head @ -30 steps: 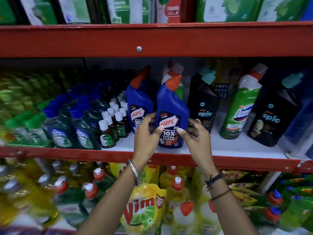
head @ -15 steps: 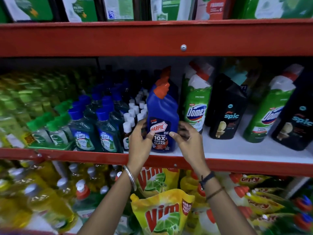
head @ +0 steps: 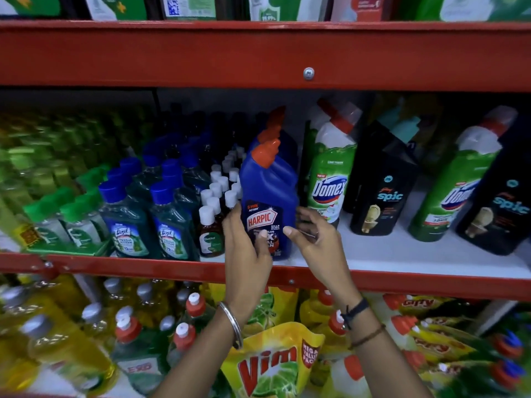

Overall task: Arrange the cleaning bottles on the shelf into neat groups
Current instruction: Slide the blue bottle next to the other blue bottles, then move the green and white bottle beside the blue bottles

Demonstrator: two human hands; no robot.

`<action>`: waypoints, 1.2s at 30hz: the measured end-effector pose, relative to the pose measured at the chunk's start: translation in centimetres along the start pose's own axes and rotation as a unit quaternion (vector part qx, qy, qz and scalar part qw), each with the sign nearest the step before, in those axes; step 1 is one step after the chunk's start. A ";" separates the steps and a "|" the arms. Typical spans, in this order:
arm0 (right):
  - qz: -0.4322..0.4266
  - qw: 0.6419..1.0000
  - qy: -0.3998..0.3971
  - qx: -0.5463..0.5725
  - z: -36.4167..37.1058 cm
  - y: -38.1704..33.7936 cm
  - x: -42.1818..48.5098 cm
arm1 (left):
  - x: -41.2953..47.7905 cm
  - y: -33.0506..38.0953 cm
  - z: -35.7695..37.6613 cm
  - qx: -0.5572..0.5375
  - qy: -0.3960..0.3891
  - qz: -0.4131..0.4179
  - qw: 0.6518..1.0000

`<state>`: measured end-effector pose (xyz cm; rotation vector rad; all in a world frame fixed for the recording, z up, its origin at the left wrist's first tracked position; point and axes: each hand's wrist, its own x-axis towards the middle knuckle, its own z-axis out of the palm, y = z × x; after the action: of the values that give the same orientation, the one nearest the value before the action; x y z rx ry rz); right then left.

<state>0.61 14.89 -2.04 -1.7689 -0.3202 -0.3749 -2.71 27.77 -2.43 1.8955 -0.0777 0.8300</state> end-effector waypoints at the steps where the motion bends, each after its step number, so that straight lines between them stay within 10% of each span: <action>1: 0.000 1.000 -0.007 0.012 -0.6 -0.1 -0.1 | -0.7 0.7 0.6 -0.005 0.018 0.013 1.000; 8: -0.017 0.998 0.053 0.012 -9.7 -0.3 -1.7 | -3.5 6.0 6.7 -0.076 -0.002 0.151 0.986; 18: -0.017 0.968 0.234 -0.090 -24.1 4.1 -0.3 | -3.9 11.3 19.6 -0.146 -0.265 0.034 0.953; 36: 0.004 0.972 0.207 -0.114 -26.0 5.9 2.9 | -3.0 12.3 26.6 -0.157 -0.160 -0.032 0.974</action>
<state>3.62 -11.77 -0.60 -1.8609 0.0299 -0.7853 3.64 -0.97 -0.98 1.7032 -0.3250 0.4324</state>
